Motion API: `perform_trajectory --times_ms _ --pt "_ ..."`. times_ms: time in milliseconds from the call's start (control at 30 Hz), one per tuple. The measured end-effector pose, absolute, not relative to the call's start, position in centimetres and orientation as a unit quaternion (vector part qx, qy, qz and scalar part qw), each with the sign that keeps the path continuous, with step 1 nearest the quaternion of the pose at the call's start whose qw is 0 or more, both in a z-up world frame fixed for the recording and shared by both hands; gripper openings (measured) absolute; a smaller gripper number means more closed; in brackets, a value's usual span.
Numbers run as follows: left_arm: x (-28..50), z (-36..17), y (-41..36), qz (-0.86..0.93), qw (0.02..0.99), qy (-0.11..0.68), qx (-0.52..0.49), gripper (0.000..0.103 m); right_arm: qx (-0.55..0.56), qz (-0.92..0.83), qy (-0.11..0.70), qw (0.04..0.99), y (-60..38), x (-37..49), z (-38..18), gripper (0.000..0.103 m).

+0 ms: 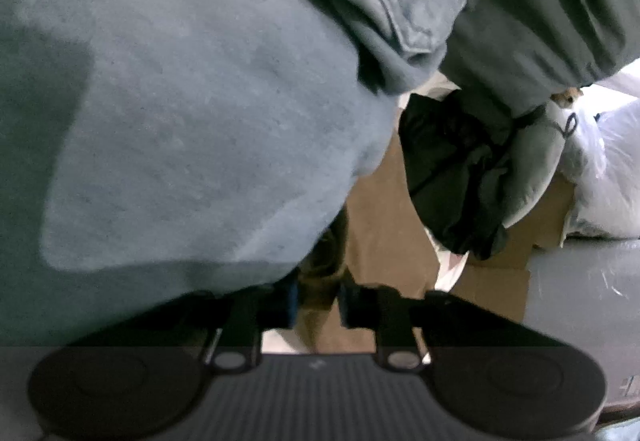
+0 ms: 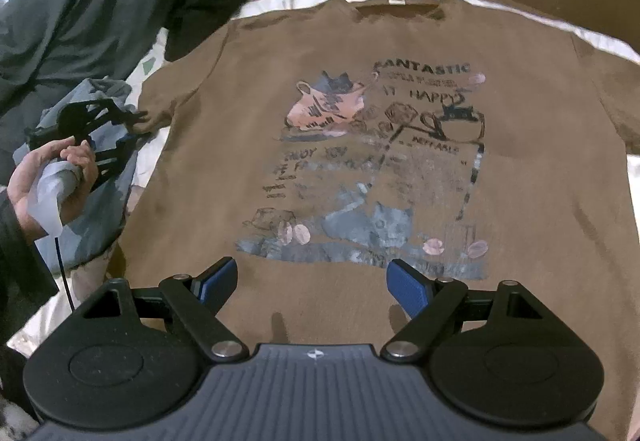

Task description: Fold clothes

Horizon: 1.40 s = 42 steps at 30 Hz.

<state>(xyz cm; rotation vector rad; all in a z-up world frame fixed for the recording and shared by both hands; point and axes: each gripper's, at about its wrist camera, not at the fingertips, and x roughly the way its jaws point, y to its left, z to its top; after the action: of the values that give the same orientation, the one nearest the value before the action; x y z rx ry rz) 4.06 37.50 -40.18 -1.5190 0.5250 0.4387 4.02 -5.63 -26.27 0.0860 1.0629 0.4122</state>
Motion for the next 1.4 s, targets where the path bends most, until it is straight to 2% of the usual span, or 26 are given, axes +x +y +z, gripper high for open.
perform_trajectory --times_ms 300,433,567,667,700,800,867,933,1033,1400 --pt "3.1 -39.2 37.8 0.182 0.693 0.231 -0.658 0.018 0.039 0.187 0.517 0.835 -5.8 4.6 -27.7 0.086" --pt "2.4 -39.4 37.4 0.175 0.691 0.228 -0.664 0.024 0.049 0.182 0.517 0.835 -5.8 4.8 -27.9 0.086" --pt "2.2 -39.6 37.0 0.169 0.699 0.227 -0.656 0.024 0.052 0.178 0.514 0.838 -5.7 5.1 -28.1 0.086" --pt "2.6 -39.9 36.9 0.166 0.701 0.227 -0.656 0.019 0.060 0.173 0.510 0.841 -5.4 5.4 -28.4 0.086" --pt "2.7 -40.1 36.9 0.165 0.701 0.227 -0.656 0.011 0.063 0.172 0.507 0.842 -5.2 5.5 -28.5 0.086" --pt "2.7 -40.0 37.1 0.165 0.701 0.228 -0.655 0.011 0.073 0.173 0.502 0.844 -4.4 6.0 -28.9 0.086" --pt "2.8 -39.4 37.2 0.161 0.709 0.229 -0.648 0.010 0.081 0.180 0.499 0.844 -3.6 6.5 -29.1 0.077" --pt "3.0 -38.7 37.4 0.157 0.718 0.233 -0.637 0.010 0.089 0.185 0.503 0.840 -2.7 7.1 -29.3 0.060" --pt "3.2 -37.5 37.9 0.146 0.730 0.229 -0.627 0.010 0.089 0.188 0.496 0.843 -1.3 8.0 -29.3 0.047" --pt "4.3 -35.7 40.0 0.125 0.750 0.246 -0.601 0.009 0.111 0.209 0.471 0.850 6.3 11.7 -30.0 0.047"
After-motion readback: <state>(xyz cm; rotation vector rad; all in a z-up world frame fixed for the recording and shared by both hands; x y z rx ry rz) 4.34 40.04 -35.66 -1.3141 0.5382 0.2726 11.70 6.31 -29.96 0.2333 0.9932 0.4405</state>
